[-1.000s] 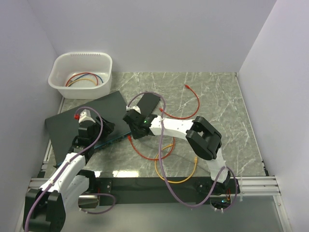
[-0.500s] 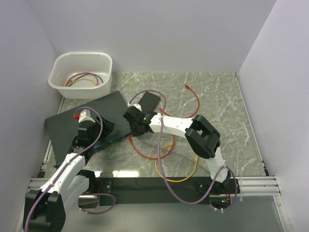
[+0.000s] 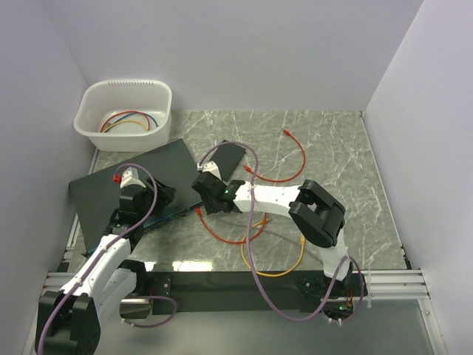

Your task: Insert the plug into the switch port

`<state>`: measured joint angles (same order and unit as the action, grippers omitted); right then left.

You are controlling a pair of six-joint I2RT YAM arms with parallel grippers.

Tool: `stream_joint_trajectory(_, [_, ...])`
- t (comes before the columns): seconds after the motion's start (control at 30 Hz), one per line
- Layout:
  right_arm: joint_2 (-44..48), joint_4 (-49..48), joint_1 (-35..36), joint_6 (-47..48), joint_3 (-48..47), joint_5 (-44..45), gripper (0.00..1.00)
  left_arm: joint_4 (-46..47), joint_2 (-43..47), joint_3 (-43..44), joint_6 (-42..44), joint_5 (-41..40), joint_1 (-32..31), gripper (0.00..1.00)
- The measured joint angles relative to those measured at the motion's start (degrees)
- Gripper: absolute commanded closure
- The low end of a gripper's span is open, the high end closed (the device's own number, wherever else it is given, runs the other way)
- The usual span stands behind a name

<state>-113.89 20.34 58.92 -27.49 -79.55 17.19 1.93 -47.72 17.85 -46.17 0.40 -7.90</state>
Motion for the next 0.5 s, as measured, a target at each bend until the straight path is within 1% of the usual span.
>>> stream_joint_trajectory(0.27, [0.26, -1.27, 2.36, 2.93, 1.60, 2.05, 0.49, 0.04, -0.11, 0.00, 0.00, 0.00, 0.00, 0.27])
stream_joint_trajectory(0.33, [0.76, -1.99, 2.62, 3.13, 2.56, 2.97, 0.46, 0.04, -0.11, 0.00, 0.00, 0.00, 0.00, 0.28])
stream_joint_trajectory(0.5, [5.35, -3.61, 2.80, 3.93, 7.02, 5.11, 0.45, 0.33, -0.15, 0.00, 0.00, 0.02, 0.00, 0.28])
